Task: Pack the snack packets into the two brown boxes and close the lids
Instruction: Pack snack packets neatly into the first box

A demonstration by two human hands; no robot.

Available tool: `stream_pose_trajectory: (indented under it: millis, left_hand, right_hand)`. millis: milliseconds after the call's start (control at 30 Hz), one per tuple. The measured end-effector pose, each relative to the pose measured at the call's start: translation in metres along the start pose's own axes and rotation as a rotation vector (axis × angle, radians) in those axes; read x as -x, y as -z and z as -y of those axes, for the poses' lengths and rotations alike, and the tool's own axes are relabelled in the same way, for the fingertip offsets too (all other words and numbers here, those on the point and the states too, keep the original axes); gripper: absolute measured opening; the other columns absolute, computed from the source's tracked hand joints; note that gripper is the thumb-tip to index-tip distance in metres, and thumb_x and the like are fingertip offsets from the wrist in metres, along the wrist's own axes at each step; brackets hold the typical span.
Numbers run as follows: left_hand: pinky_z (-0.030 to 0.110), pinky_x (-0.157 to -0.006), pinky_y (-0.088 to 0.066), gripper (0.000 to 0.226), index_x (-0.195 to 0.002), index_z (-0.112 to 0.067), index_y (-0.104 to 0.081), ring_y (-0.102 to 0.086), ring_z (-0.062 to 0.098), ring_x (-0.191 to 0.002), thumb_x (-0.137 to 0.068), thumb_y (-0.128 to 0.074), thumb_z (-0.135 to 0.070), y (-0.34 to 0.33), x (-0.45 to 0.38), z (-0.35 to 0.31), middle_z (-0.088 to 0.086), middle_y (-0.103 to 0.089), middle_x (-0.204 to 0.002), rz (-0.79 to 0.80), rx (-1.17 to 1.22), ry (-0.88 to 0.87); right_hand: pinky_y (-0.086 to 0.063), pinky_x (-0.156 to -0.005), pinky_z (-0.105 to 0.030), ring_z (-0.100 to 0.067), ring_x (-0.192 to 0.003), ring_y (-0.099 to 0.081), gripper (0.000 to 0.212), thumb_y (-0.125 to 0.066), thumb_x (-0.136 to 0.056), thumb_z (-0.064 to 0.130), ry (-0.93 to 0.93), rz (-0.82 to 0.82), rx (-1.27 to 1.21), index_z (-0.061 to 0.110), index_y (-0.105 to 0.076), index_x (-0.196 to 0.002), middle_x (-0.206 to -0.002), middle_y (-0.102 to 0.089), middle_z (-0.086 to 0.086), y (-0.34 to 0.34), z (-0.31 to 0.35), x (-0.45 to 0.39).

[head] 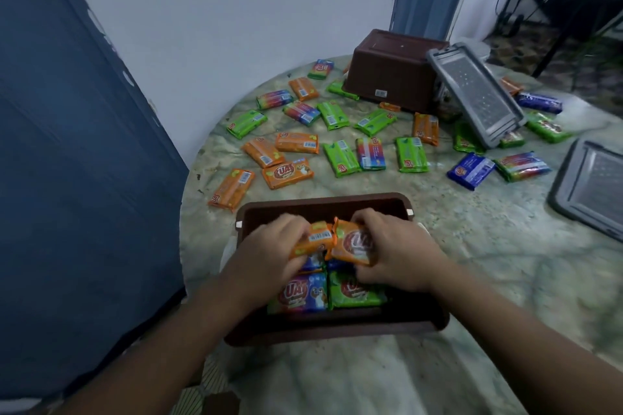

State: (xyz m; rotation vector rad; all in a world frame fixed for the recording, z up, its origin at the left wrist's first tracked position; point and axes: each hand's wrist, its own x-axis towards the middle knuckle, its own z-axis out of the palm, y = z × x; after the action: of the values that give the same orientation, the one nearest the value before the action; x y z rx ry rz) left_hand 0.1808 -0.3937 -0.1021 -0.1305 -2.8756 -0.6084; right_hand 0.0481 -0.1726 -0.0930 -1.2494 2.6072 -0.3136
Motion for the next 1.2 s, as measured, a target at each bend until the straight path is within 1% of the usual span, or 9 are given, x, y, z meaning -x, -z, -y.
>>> stream_pose_trajectory:
  millis: [67, 167, 267, 433, 600, 700, 800, 967, 1200]
  left_hand:
    - [0.038, -0.081, -0.053, 0.028, -0.12, -0.023, -0.061, -0.062, 0.017, -0.091, -0.097, -0.06, -0.037, -0.007, 0.009, 0.002, -0.005, -0.065, -0.108, 0.024, -0.039, -0.026]
    - [0.033, -0.087, -0.051, 0.046, -0.138, -0.029, -0.055, -0.064, 0.017, -0.103, -0.101, -0.043, -0.054, -0.008, 0.012, 0.004, -0.006, -0.068, -0.118, 0.146, -0.031, 0.14]
    - [0.038, -0.096, -0.049, 0.046, -0.142, -0.035, -0.051, -0.06, 0.014, -0.117, -0.105, -0.034, -0.056, -0.004, 0.003, 0.001, -0.008, -0.064, -0.133, 0.309, -0.062, 0.278]
    - [0.039, -0.099, -0.046, 0.05, -0.147, -0.039, -0.047, -0.055, 0.017, -0.128, -0.105, -0.027, -0.058, -0.009, -0.002, -0.003, -0.007, -0.057, -0.145, 0.463, -0.222, 0.274]
    - [0.035, -0.093, -0.045, 0.049, -0.145, -0.04, -0.045, -0.054, 0.018, -0.119, -0.101, -0.038, -0.061, -0.014, -0.002, 0.0, -0.007, -0.054, -0.139, 0.468, -0.289, 0.212]
    - [0.036, -0.105, -0.039, 0.076, -0.15, -0.034, -0.034, -0.044, 0.019, -0.125, -0.086, -0.062, -0.065, -0.02, 0.004, 0.002, -0.004, -0.045, -0.14, 0.464, -0.405, 0.12]
    - [0.036, -0.104, -0.042, 0.089, -0.148, -0.026, -0.031, -0.046, 0.021, -0.125, -0.078, -0.077, -0.055, -0.028, 0.007, 0.004, 0.001, -0.045, -0.14, 0.447, -0.465, 0.05]
    - [0.036, -0.104, -0.043, 0.08, -0.146, -0.028, -0.033, -0.044, 0.019, -0.129, -0.082, -0.074, -0.053, -0.027, 0.011, 0.005, -0.001, -0.043, -0.143, 0.436, -0.379, 0.051]
    - [0.036, -0.104, -0.042, 0.073, -0.145, -0.033, -0.036, -0.044, 0.017, -0.128, -0.085, -0.067, -0.058, -0.022, 0.01, 0.0, -0.003, -0.044, -0.142, 0.478, -0.336, 0.077]
  right_hand:
    - [-0.045, -0.089, -0.034, -0.017, -0.108, -0.057, 0.082, -0.07, -0.071, 0.066, 0.045, 0.005, 0.137, 0.032, -0.039, -0.139, -0.121, -0.06, 0.007, -0.01, -0.001, 0.003]
    - [-0.042, -0.091, -0.035, -0.018, -0.111, -0.056, 0.084, -0.068, -0.073, 0.068, 0.073, 0.012, 0.207, 0.032, -0.037, -0.142, -0.12, -0.058, 0.007, -0.014, -0.002, 0.001]
    - [-0.042, -0.093, -0.035, -0.018, -0.111, -0.056, 0.085, -0.069, -0.074, 0.07, 0.083, 0.022, 0.224, 0.034, -0.036, -0.144, -0.122, -0.054, 0.007, -0.015, -0.003, 0.001]
    - [-0.042, -0.091, -0.036, -0.019, -0.111, -0.056, 0.085, -0.065, -0.074, 0.073, 0.102, 0.063, 0.28, 0.033, -0.038, -0.145, -0.123, -0.051, 0.005, -0.016, -0.002, 0.001]
    - [-0.043, -0.087, -0.036, -0.021, -0.103, -0.06, 0.084, -0.064, -0.072, 0.075, 0.125, 0.139, 0.321, 0.036, -0.04, -0.143, -0.122, -0.048, 0.005, -0.018, 0.0, 0.0]
    - [-0.043, -0.088, -0.036, -0.02, -0.106, -0.059, 0.085, -0.066, -0.073, 0.072, 0.139, 0.183, 0.328, 0.037, -0.039, -0.146, -0.126, -0.048, 0.004, -0.016, 0.002, -0.001]
    - [-0.044, -0.092, -0.037, -0.021, -0.113, -0.054, 0.085, -0.068, -0.074, 0.07, 0.16, 0.198, 0.342, 0.037, -0.039, -0.146, -0.13, -0.052, 0.003, -0.016, 0.002, -0.003]
    - [-0.046, -0.097, -0.038, -0.023, -0.12, -0.055, 0.089, -0.075, -0.072, 0.065, 0.179, 0.25, 0.354, 0.034, -0.038, -0.147, -0.14, -0.053, 0.004, -0.018, 0.003, -0.003]
    - [-0.054, -0.083, -0.039, -0.026, -0.118, -0.06, 0.091, -0.077, -0.072, 0.065, 0.18, 0.281, 0.334, 0.035, -0.036, -0.148, -0.146, -0.049, 0.008, -0.017, 0.005, 0.0]
